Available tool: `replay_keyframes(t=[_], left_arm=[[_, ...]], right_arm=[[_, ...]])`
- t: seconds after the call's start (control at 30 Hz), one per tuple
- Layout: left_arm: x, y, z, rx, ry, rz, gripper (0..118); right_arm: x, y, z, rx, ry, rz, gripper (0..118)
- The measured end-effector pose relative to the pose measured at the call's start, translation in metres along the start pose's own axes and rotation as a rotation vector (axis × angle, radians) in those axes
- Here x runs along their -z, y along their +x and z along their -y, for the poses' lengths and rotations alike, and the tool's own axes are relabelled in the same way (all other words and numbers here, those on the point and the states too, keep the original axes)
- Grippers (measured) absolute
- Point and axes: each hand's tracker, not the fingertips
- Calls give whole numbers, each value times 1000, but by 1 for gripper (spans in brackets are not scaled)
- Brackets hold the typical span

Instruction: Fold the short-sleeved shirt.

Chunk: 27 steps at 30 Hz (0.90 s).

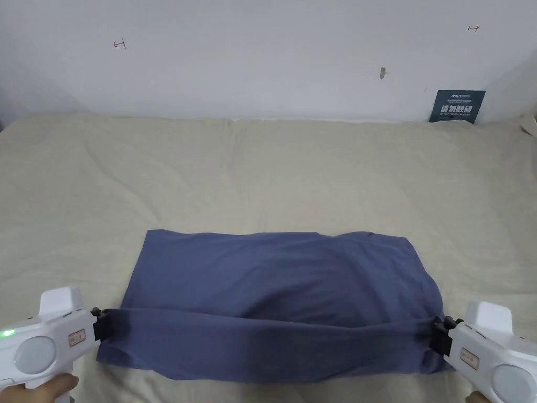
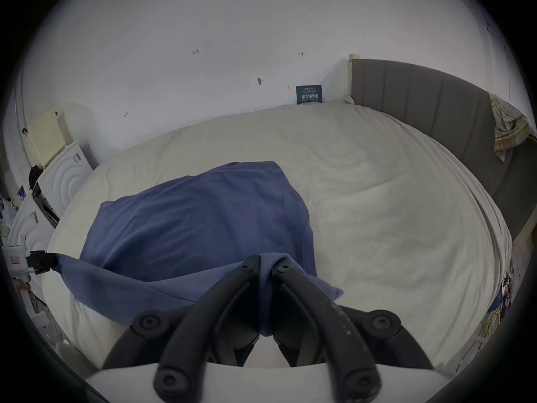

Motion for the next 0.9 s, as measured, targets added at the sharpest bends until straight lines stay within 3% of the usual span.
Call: replay_keyframes(t=[0.17,0.43,0.5,0.53,0.57,0.63,0.67,0.7,0.9], left_arm=[[58,11,-23,30,-71,-27,5],[114,22,-18,68,-185,-72,5],[108,24,-18,66,-175,-86,19],[105,25,-19,70,-172,-104,34],[102,24,-20,82,-177,-114,67],[88,23,-22,70,-182,-99,108],[76,24,-23,48,-146,-73,114],[62,26,-24,34,-91,-55,113],[-33,42,-25,3,173,57,112]], right_arm=[[54,-4,-15,-5,-85,35,9],[119,2,-9,65,-222,75,9],[117,1,-8,66,-221,75,13],[114,1,-10,54,-217,80,22],[109,-1,-13,32,-211,93,45],[94,-3,-18,1,-168,105,88],[80,-3,-21,4,-115,89,107],[67,-4,-24,12,-68,74,113],[-38,-12,-34,1,197,-15,112]])
